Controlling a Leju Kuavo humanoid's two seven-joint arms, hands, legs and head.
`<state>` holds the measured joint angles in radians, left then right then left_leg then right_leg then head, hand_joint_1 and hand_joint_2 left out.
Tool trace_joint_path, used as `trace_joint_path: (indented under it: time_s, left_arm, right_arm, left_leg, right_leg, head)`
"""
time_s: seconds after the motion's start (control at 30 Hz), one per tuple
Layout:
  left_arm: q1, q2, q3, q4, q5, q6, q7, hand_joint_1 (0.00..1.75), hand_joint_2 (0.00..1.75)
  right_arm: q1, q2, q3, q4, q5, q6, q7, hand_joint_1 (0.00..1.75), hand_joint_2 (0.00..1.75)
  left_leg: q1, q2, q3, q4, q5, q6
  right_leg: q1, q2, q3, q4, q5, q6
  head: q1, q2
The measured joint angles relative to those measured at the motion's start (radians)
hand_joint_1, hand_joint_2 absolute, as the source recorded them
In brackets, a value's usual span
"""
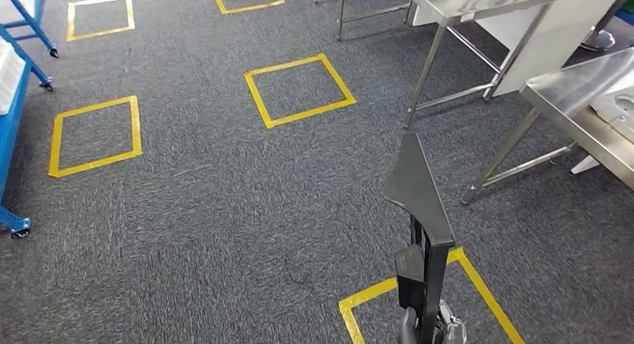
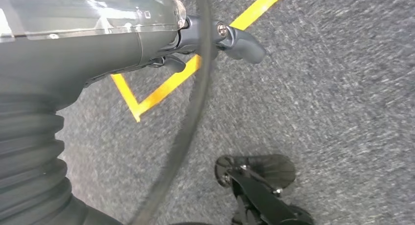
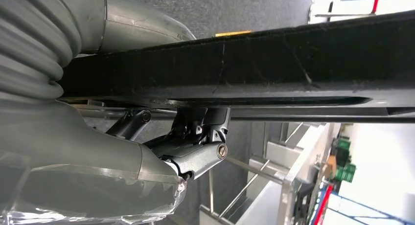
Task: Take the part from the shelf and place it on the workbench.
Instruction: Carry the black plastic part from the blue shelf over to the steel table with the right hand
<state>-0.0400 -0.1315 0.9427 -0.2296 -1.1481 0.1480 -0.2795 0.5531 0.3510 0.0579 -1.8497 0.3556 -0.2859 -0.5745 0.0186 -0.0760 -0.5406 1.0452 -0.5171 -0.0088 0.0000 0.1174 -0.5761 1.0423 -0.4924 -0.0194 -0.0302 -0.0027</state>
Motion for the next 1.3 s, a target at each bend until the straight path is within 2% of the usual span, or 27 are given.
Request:
trace_joint_path:
  time_s: [0.07,0.13,0.2,0.27,0.3,0.33,0.37,0.43,0.5,0.57,0.6,0.67,0.73,0.77,0.8,0.83,0.87,0.9,0.93,1.0,1.03,1.07,1.1,1.17,1.23,1.27,1.3]
  left_arm:
    - [-0.002,-0.001,0.0,0.0,-0.001,0.0,0.0,0.0,1.75]
    - [-0.004,-0.003,0.0,0.0,-0.001,0.0,0.0,0.0,1.75]
    - [-0.002,-0.003,0.0,0.0,-0.001,0.0,0.0,0.0,1.75]
    - [0.0,-0.002,0.001,0.0,-0.001,0.0,0.001,0.0,1.75]
    - [0.0,-0.002,0.001,0.0,-0.001,0.0,0.002,0.0,1.75]
    - [-0.001,-0.002,0.001,0.0,-0.001,0.0,0.003,0.0,1.75]
    - [-0.002,-0.002,0.001,0.0,-0.002,0.0,0.004,0.0,1.75]
    - [-0.002,-0.003,0.001,0.0,-0.003,0.0,0.003,0.0,1.75]
    - [-0.003,-0.003,0.002,0.0,-0.004,0.001,0.001,0.0,1.75]
    - [-0.005,-0.003,0.002,0.0,-0.006,0.003,-0.001,0.0,1.75]
    - [-0.007,-0.003,0.002,0.0,-0.006,0.004,-0.001,0.0,1.75]
    - [-0.008,-0.003,0.002,0.0,-0.007,0.005,-0.002,0.0,1.75]
    - [-0.006,-0.003,0.003,0.0,-0.007,0.005,-0.002,0.0,1.75]
    - [-0.003,-0.003,0.003,0.0,-0.007,0.006,-0.002,0.0,1.75]
    - [-0.001,-0.003,0.003,0.0,-0.007,0.006,-0.002,0.0,1.75]
    - [0.0,-0.003,0.003,0.0,-0.007,0.006,-0.002,0.0,1.75]
    - [0.001,-0.003,0.003,0.0,-0.007,0.006,-0.002,0.0,1.75]
    - [0.001,-0.003,0.003,0.0,-0.007,0.006,-0.002,0.0,1.75]
    - [0.0,-0.003,0.003,0.0,-0.007,0.006,-0.002,0.0,1.75]
    - [0.0,-0.003,0.004,0.0,-0.007,0.006,-0.002,0.0,1.75]
    - [0.0,-0.003,0.004,0.0,-0.007,0.006,-0.002,0.0,1.75]
    - [-0.001,-0.003,0.004,0.0,-0.007,0.006,-0.002,0.0,1.75]
    - [-0.002,-0.004,0.004,0.0,-0.007,0.007,-0.003,0.0,1.75]
    - [-0.002,-0.005,0.004,0.0,-0.007,0.007,-0.003,0.0,1.75]
    - [0.0,-0.005,0.004,0.0,-0.007,0.009,-0.004,0.0,1.75]
    - [0.001,-0.005,0.004,0.0,-0.007,0.009,-0.004,0.0,1.75]
    - [0.002,-0.005,0.004,0.0,-0.007,0.009,-0.004,0.0,1.75]
  right_arm:
    - [0.002,0.001,-0.002,0.0,0.0,0.0,0.0,1.75,1.75]
    - [0.003,0.001,-0.003,-0.001,0.0,0.0,0.0,1.75,1.75]
    - [0.001,0.001,-0.003,-0.001,0.001,0.001,0.001,1.75,1.75]
    - [0.0,0.001,-0.004,-0.001,0.001,0.002,0.003,1.75,1.75]
    - [0.0,0.001,-0.005,-0.001,0.001,0.003,0.004,1.75,1.75]
    - [0.001,0.001,-0.005,-0.001,0.001,0.005,0.006,1.75,1.75]
    - [0.001,0.001,-0.006,-0.001,0.001,0.007,0.007,1.75,1.75]
    - [0.0,0.001,-0.007,-0.001,0.001,0.011,0.009,1.75,1.75]
    - [-0.001,0.001,-0.007,-0.002,0.001,0.013,0.01,1.75,1.75]
    - [0.001,0.001,-0.008,-0.003,0.001,0.014,0.011,1.75,1.75]
    - [0.002,0.001,-0.009,-0.003,0.001,0.014,0.012,1.75,1.75]
    - [0.003,0.003,-0.011,-0.004,0.001,0.014,0.012,1.75,1.75]
    - [0.0,0.004,-0.013,-0.004,0.001,0.014,0.012,1.75,1.75]
    - [0.0,0.004,-0.013,-0.003,0.001,0.015,0.013,1.75,1.75]
    - [0.0,0.004,-0.014,-0.003,0.001,0.016,0.014,1.75,1.75]
    - [0.001,0.004,-0.014,-0.003,0.001,0.017,0.014,1.75,1.75]
    - [0.001,0.004,-0.015,-0.003,0.001,0.018,0.015,1.75,1.75]
    - [0.001,0.004,-0.015,-0.004,0.001,0.019,0.015,1.75,1.75]
    - [0.001,0.004,-0.015,-0.004,0.001,0.021,0.016,1.75,1.75]
    - [0.001,0.005,-0.016,-0.004,0.001,0.026,0.017,1.75,1.75]
    - [0.002,0.005,-0.017,-0.004,0.001,0.028,0.018,1.75,1.75]
    - [0.003,0.005,-0.018,-0.004,0.001,0.03,0.018,1.75,1.75]
    - [0.006,0.005,-0.018,-0.004,0.001,0.03,0.018,1.75,1.75]
    - [0.006,0.005,-0.019,-0.005,0.001,0.03,0.018,1.75,1.75]
    - [0.004,0.004,-0.02,-0.006,0.001,0.03,0.018,1.75,1.75]
    - [0.003,0.004,-0.02,-0.006,0.001,0.03,0.018,1.75,1.75]
    - [0.004,0.004,-0.021,-0.006,0.001,0.03,0.018,1.75,1.75]
  left_leg:
    - [-0.001,0.019,0.003,-0.008,0.004,0.011]
    - [0.002,0.044,0.006,-0.016,0.011,0.024]
    - [0.001,0.071,0.006,-0.021,0.014,0.032]
    - [-0.002,0.101,0.006,-0.021,0.011,0.035]
    - [-0.002,0.116,0.006,-0.021,0.009,0.035]
    - [-0.002,0.129,0.009,-0.021,0.007,0.034]
    - [-0.002,0.142,0.013,-0.021,0.004,0.033]
    - [-0.004,0.164,0.022,-0.021,-0.003,0.027]
    - [-0.007,0.183,0.03,-0.022,-0.009,0.017]
    - [-0.009,0.206,0.039,-0.028,-0.013,0.007]
    - [-0.009,0.203,0.045,-0.027,-0.018,0.002]
    - [-0.007,0.158,0.03,0.022,-0.054,-0.005]
    - [-0.005,0.101,-0.029,0.149,-0.115,-0.008]
    - [-0.004,0.091,-0.062,0.21,-0.134,-0.01]
    - [-0.004,0.086,-0.084,0.244,-0.136,-0.012]
    - [-0.004,0.084,-0.089,0.239,-0.114,-0.012]
    - [-0.003,0.078,-0.077,0.196,-0.076,-0.012]
    - [-0.001,0.061,-0.055,0.131,-0.034,-0.011]
    - [0.001,0.031,-0.033,0.067,-0.005,-0.01]
    - [0.004,-0.016,-0.009,0.0,0.014,-0.004]
    - [0.002,-0.021,-0.007,-0.004,0.01,0.001]
    - [0.002,-0.009,-0.007,-0.006,0.012,0.007]
    - [0.003,0.005,-0.005,-0.011,0.014,0.014]
    - [0.006,0.034,-0.001,-0.02,0.02,0.028]
    - [0.004,0.065,-0.001,-0.023,0.019,0.036]
    - [0.004,0.081,-0.001,-0.023,0.018,0.037]
    - [0.003,0.098,-0.001,-0.023,0.016,0.037]
  right_leg:
    - [-0.002,0.018,-0.007,-0.002,0.005,0.012]
    - [0.001,-0.019,-0.022,0.025,-0.014,0.023]
    - [0.001,-0.083,-0.069,0.122,-0.071,0.032]
    - [-0.004,-0.107,-0.126,0.233,-0.115,0.039]
    - [-0.006,-0.111,-0.137,0.254,-0.113,0.041]
    - [-0.007,-0.115,-0.129,0.238,-0.094,0.041]
    - [-0.006,-0.125,-0.102,0.185,-0.06,0.039]
    - [0.003,-0.179,-0.032,0.053,-0.009,0.027]
    - [0.015,-0.212,-0.003,-0.009,0.002,0.014]
    - [0.017,-0.188,-0.001,-0.016,0.004,0.004]
    - [0.014,-0.175,0.003,-0.023,0.007,0.0]
    - [0.005,-0.149,0.013,-0.038,0.015,-0.01]
    - [0.002,-0.122,0.015,-0.041,0.017,-0.017]
    - [0.002,-0.106,0.015,-0.04,0.017,-0.018]
    - [0.002,-0.089,0.016,-0.039,0.016,-0.019]
    - [0.002,-0.072,0.017,-0.037,0.015,-0.018]
    - [0.001,-0.056,0.019,-0.034,0.014,-0.016]
    - [0.0,-0.041,0.019,-0.029,0.011,-0.012]
    - [0.0,-0.028,0.015,-0.022,0.007,-0.008]
    - [-0.003,-0.002,0.004,-0.01,0.004,0.004]
    - [-0.004,0.01,-0.002,-0.008,0.006,0.011]
    - [-0.006,0.022,-0.006,-0.009,0.009,0.017]
    - [-0.006,0.017,-0.009,-0.007,0.008,0.023]
    - [-0.004,-0.036,-0.031,0.037,-0.02,0.032]
    - [-0.006,-0.096,-0.089,0.151,-0.082,0.04]
    - [-0.009,-0.105,-0.121,0.213,-0.107,0.044]
    - [-0.012,-0.109,-0.141,0.252,-0.116,0.047]
  head:
    - [0.0,0.0]
    - [0.0,0.0]
    - [0.0,0.0]
    - [0.0,0.0]
    - [0.0,0.0]
    - [0.0,0.0]
    - [0.0,0.0]
    - [0.0,0.0]
    - [0.0,0.0]
    - [0.0,0.0]
    - [0.0,0.0]
    - [0.0,0.0]
    - [0.0,0.0]
    - [0.0,0.0]
    - [0.0,0.0]
    - [0.0,0.0]
    - [0.0,0.0]
    - [0.0,0.0]
    - [0.0,0.0]
    - [0.0,0.0]
    - [0.0,0.0]
    - [0.0,0.0]
    - [0.0,0.0]
    - [0.0,0.0]
    - [0.0,0.0]
    - [0.0,0.0]
    - [0.0,0.0]
